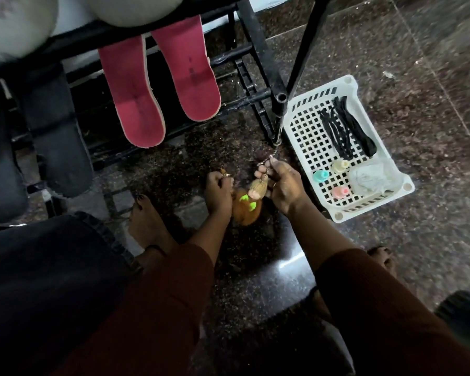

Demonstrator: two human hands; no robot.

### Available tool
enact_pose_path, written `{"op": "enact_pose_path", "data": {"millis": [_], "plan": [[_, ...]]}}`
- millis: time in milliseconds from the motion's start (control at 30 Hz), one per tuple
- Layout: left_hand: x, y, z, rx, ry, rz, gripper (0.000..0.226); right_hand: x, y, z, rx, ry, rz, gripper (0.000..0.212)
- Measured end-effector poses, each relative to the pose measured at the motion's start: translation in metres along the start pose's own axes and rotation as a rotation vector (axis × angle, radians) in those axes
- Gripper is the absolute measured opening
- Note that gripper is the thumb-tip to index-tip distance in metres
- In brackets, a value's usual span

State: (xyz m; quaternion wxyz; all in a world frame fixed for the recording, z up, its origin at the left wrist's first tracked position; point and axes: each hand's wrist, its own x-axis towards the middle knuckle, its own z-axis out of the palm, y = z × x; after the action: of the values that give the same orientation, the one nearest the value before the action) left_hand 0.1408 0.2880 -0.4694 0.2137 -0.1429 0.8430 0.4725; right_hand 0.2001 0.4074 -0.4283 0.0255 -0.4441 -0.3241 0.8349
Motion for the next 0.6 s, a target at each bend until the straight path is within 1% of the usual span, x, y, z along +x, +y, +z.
{"op": "enact_pose_path", "data": {"millis": [33, 133, 200, 267, 300, 400, 467, 600], "plan": [[-0.002, 0.000, -0.001, -0.074, -0.012, 0.004, 0.007, -0.002, 0.001, -0.002, -0.003, -0.005, 0.015, 0.018], [-0.008, -0.003, -0.003, -0.274, -0.101, -0.013, 0.016, -0.006, 0.006, -0.006, 0.060, -0.038, 0.085, 0.013], [-0.009, -0.007, -0.003, -0.351, -0.170, -0.036, 0.028, -0.009, 0.008, -0.007, 0.111, -0.050, 0.089, 0.024], [-0.011, -0.009, -0.003, -0.353, -0.211, -0.050, 0.039, -0.012, 0.010, -0.007, 0.136, -0.075, 0.073, 0.035], [-0.013, -0.008, -0.004, -0.331, -0.218, -0.058, 0.040, -0.014, 0.010, -0.008, 0.142, -0.098, 0.071, 0.039], [-0.019, -0.004, -0.008, -0.228, -0.228, -0.010, 0.027, -0.022, 0.009, -0.012, 0.180, -0.174, 0.087, 0.048], [-0.024, 0.000, -0.012, -0.191, -0.222, 0.039, 0.020, -0.028, 0.005, -0.015, 0.145, -0.201, 0.079, 0.050], [-0.033, 0.014, -0.021, -0.180, -0.225, 0.078, 0.025, -0.041, -0.006, -0.020, 0.050, -0.218, 0.042, 0.051]]}}
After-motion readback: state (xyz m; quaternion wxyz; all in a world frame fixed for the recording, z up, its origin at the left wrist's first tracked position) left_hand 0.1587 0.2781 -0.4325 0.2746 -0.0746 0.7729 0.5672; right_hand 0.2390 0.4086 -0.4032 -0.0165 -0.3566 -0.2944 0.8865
